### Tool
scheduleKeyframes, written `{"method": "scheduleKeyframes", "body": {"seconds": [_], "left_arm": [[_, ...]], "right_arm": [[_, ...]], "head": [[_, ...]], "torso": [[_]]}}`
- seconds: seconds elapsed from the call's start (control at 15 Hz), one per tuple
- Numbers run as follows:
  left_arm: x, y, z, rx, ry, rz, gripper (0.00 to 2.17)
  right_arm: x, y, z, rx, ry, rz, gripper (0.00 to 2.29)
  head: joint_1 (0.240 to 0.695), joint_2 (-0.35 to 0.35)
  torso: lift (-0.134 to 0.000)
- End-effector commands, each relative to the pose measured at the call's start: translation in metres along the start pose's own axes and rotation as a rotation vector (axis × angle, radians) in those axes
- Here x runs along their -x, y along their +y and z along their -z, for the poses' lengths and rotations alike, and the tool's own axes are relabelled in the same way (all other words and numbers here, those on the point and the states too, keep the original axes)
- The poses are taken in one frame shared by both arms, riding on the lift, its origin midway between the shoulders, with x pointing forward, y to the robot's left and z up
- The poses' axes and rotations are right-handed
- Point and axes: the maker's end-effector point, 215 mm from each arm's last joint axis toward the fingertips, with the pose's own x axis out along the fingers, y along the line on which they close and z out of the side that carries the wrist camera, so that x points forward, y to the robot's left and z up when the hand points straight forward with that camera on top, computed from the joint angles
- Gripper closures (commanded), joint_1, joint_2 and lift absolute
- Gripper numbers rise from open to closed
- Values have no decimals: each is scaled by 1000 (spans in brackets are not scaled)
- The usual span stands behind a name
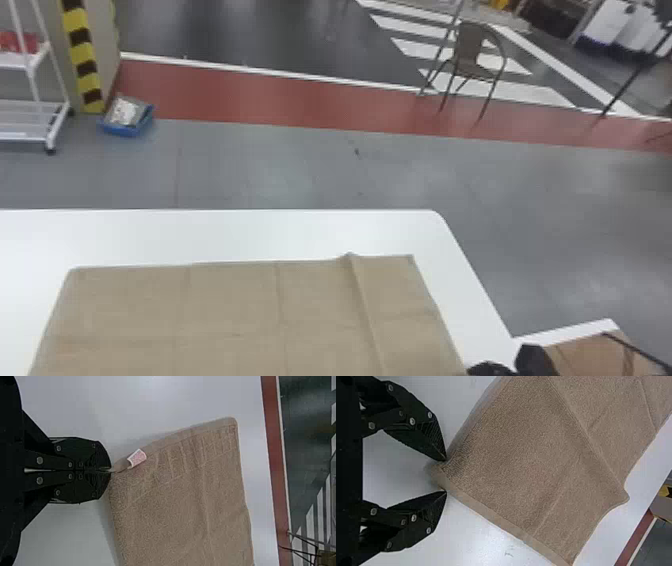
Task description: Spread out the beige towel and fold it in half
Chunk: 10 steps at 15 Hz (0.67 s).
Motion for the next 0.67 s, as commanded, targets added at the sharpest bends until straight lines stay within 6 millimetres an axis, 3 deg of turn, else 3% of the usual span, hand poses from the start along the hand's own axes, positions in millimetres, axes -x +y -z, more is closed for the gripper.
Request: {"method": "scheduleKeyframes", "body": {"seconds": [0.0, 0.07, 0.2, 0.6], "left_arm": [[-1, -1, -2, -2, -3, 1, 1318], [-1, 0, -2, -2, -3, -1, 1322], [0, 0, -3, -1, -2, -1, 1325], [11, 2, -10, -7, 12, -16, 1379]], "right_arm": [[1, 0, -1, 0, -5, -4, 1156], [1, 0, -2, -2, -7, -9, 1352], [2, 0, -9, -3, -20, -22, 1511], [19, -15, -32, -16, -93, -12, 1541]], "head": [[695, -350], [695, -350], [695, -350], [695, -350]], "torso": [[0], [0], [0], [0]]}}
